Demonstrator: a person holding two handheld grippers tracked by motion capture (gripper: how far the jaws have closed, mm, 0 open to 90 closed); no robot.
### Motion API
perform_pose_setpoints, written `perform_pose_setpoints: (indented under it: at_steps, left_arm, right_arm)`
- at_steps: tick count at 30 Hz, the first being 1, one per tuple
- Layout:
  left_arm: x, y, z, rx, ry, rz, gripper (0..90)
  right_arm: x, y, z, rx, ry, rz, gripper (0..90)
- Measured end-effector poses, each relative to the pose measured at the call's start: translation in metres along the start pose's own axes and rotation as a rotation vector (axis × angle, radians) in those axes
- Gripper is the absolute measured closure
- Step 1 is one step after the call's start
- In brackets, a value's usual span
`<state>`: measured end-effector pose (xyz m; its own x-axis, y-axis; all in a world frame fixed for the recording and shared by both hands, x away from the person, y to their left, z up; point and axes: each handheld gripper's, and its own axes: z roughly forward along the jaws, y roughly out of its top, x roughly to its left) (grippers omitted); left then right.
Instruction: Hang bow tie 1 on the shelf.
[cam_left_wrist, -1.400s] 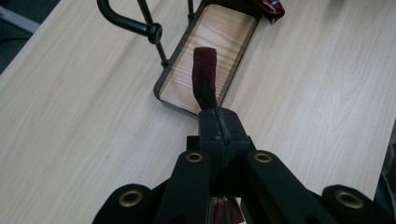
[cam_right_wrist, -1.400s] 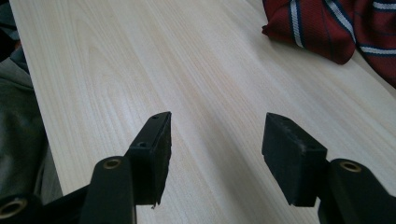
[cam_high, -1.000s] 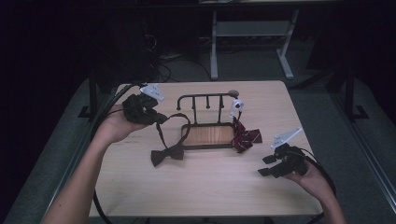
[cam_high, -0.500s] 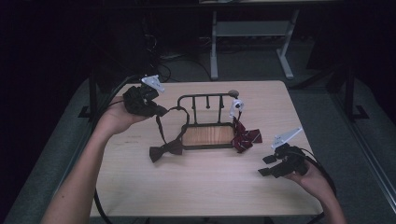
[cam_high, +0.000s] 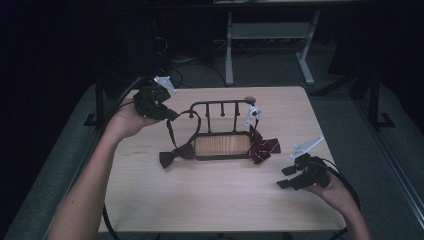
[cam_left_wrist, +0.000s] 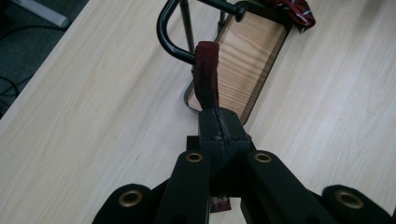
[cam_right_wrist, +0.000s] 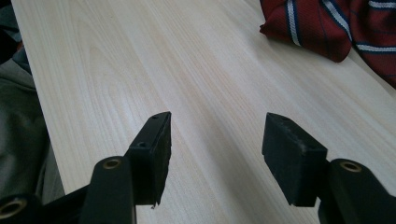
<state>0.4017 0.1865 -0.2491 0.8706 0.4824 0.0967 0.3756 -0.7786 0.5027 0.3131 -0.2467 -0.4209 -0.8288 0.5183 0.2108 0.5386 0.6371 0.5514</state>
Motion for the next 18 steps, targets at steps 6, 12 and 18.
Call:
perform_pose_setpoints:
  at_steps: [6, 12, 18]
  left_arm:
    - [0.007, 0.002, -0.001, 0.006, 0.003, -0.020, 90.0]
    - [0.013, 0.003, 0.002, 0.020, 0.006, -0.039, 90.0]
    - [0.017, 0.003, 0.007, 0.044, 0.017, -0.049, 90.0]
  right_arm:
    - [-0.001, 0.000, -0.001, -0.003, 0.001, 0.000, 42.2]
    - [-0.001, 0.000, -0.001, -0.003, 0.001, 0.000, 42.2]
    - [-0.001, 0.000, -0.001, -0.002, 0.000, -0.001, 42.2]
